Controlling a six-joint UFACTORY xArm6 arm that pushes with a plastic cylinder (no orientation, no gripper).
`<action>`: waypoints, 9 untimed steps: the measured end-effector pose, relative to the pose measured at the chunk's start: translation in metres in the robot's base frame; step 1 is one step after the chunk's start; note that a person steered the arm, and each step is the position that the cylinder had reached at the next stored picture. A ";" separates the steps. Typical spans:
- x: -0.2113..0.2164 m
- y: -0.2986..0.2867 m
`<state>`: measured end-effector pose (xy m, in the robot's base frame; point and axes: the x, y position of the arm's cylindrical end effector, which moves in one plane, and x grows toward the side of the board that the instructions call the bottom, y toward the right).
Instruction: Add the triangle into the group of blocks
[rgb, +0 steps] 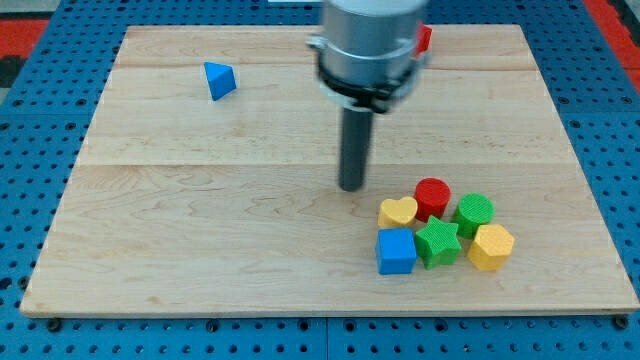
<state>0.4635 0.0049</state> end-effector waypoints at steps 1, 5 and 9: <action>-0.018 -0.088; -0.157 -0.200; -0.133 -0.084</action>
<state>0.3308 -0.0794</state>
